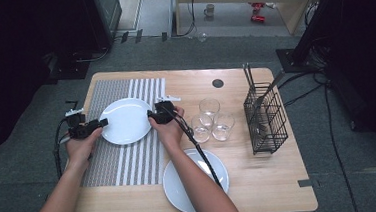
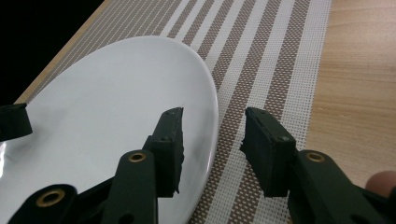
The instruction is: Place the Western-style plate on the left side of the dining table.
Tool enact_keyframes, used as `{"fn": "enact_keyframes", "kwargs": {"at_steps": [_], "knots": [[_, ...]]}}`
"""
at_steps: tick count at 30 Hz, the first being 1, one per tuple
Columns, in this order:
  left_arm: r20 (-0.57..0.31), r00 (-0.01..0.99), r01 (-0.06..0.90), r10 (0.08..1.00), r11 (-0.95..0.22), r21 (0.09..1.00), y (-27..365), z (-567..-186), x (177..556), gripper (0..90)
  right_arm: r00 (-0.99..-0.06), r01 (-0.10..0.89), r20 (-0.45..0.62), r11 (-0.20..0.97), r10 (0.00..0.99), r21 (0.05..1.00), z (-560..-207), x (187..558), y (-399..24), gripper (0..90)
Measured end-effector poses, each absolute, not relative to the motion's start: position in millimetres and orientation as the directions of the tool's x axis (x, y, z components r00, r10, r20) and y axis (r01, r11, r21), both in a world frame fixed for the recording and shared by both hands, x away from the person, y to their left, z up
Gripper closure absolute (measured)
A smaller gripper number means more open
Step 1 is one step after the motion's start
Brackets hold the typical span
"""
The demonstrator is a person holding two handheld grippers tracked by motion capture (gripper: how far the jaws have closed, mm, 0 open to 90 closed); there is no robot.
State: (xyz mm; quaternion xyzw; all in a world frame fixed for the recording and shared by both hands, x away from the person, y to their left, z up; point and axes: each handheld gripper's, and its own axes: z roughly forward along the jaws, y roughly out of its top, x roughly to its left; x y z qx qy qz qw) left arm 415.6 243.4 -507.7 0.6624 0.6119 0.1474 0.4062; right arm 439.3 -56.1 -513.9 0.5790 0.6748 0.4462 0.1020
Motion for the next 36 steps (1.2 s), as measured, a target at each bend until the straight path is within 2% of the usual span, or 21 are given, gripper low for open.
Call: {"fn": "enact_keyframes", "kwargs": {"at_steps": [4,5,7,13,15,19,23,24,25,26,27,28,29,30,32,33,35,36], "knots": [[-0.259,0.228,0.665,0.939,0.044,0.746,242,-506,411,46.2,-0.342,0.670,0.332,-0.019,0.879,0.742,-509,433,-55,58.2],[-0.274,0.227,0.655,0.934,0.062,0.753,242,-505,409,45.7,-0.346,0.639,0.298,-0.009,0.890,0.769,-505,429,-56,58.3],[-0.280,0.232,0.648,0.932,0.067,0.759,243,-505,407,44.6,-0.356,0.620,0.296,-0.013,0.887,0.785,-500,425,-56,58.6],[-0.201,0.273,0.588,0.941,0.002,0.809,236,-500,397,40.9,-0.411,0.635,0.314,0.022,0.856,0.772,-487,410,-52,56.4],[-0.198,0.279,0.581,0.940,-0.001,0.814,235,-499,395,40.2,-0.418,0.633,0.316,0.023,0.852,0.774,-485,407,-51,56.4],[-0.194,0.293,0.561,0.936,-0.004,0.828,232,-493,388,39.1,-0.471,0.585,0.265,0.073,0.841,0.808,-480,396,-47,53.4],[-0.205,0.308,0.566,0.929,-0.006,0.824,230,-485,380,36.2,-0.498,0.570,0.249,0.097,0.831,0.816,-478,385,-46,44.0],[-0.205,0.308,0.566,0.929,-0.006,0.824,230,-485,380,35.7,-0.498,0.570,0.249,0.097,0.831,0.816,-478,385,-46,44.0],[-0.212,0.309,0.569,0.927,-0.002,0.822,230,-483,378,35.7,-0.498,0.567,0.242,0.102,0.833,0.817,-477,383,-47,40.9],[-0.219,0.314,0.573,0.924,0.000,0.820,229,-482,377,32.9,-0.495,0.558,0.251,0.083,0.832,0.826,-477,379,-49,32.6],[-0.223,0.321,0.577,0.921,-0.003,0.817,229,-480,375,31.0,-0.491,0.556,0.248,0.081,0.835,0.827,-476,377,-49,29.0],[-0.224,0.328,0.578,0.918,-0.007,0.816,228,-479,374,31.0,-0.491,0.556,0.248,0.081,0.835,0.827,-476,377,-49,29.0],[-0.217,0.333,0.581,0.918,-0.018,0.814,226,-477,372,22.9,-0.492,0.548,0.232,0.091,0.839,0.832,-475,372,-50,23.3],[-0.214,0.340,0.583,0.916,-0.027,0.812,225,-476,370,22.9,-0.492,0.548,0.232,0.091,0.839,0.832,-475,372,-50,23.3],[-0.205,0.362,0.589,0.909,-0.053,0.806,220,-473,364,11.9,-0.485,0.557,0.210,0.115,0.849,0.822,-472,366,-51,12.5],[-0.205,0.362,0.589,0.909,-0.053,0.806,220,-473,364,10.1,-0.485,0.557,0.210,0.115,0.849,0.822,-472,366,-51,12.5],[-0.199,0.377,0.584,0.905,-0.065,0.809,218,-472,360,9.6,-0.482,0.572,0.209,0.125,0.851,0.810,-470,359,-53,3.0],[-0.197,0.377,0.584,0.905,-0.067,0.809,217,-472,358,9.6,-0.482,0.572,0.209,0.125,0.851,0.810,-470,359,-53,3.0]]}}
